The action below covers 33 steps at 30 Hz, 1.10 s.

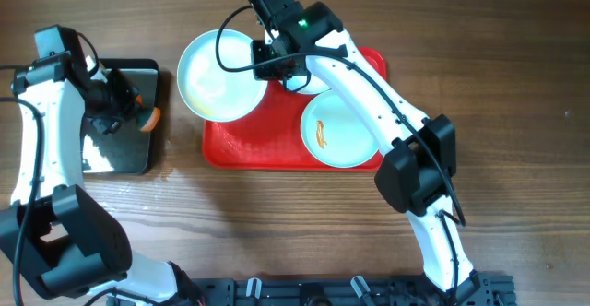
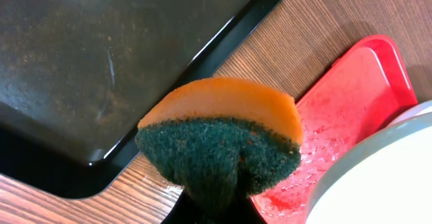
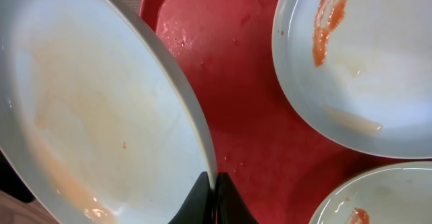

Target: Clean dirty plates on tray and stack at the side

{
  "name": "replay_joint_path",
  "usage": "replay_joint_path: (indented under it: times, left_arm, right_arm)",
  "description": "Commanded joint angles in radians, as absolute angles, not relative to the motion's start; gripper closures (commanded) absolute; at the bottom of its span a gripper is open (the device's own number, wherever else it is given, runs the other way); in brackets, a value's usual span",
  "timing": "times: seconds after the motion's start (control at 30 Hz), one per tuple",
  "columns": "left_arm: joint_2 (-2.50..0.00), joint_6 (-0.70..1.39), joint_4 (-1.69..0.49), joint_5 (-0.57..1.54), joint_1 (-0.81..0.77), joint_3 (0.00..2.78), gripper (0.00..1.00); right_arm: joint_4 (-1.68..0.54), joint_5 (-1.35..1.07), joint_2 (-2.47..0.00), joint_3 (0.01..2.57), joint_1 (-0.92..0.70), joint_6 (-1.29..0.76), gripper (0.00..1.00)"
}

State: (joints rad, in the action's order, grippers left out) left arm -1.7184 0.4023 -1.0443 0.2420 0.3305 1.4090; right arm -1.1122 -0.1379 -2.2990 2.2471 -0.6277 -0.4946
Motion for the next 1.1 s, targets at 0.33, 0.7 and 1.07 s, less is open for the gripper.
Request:
replay_joint_path:
  times: [0.33,0.7,1.07]
  left_arm:
    - [-1.707,0.408,-1.044,0.280,0.329,1.414,0.96]
    - [-1.707,0.408,-1.045,0.280,0.329,1.414,0.96]
    - [-1.707,0.408,-1.045,0.280,0.329,1.412,0.96]
  right_arm:
    - [-1.279,0.703,-2.313,2.274,-0.708,-0.288,0.96]
    - [-1.266,1.117,-2.313,2.273,-0.910,-0.209,0.96]
    - [-1.238,1.148,-2.313,2.273,-0.958,-0.214,0.96]
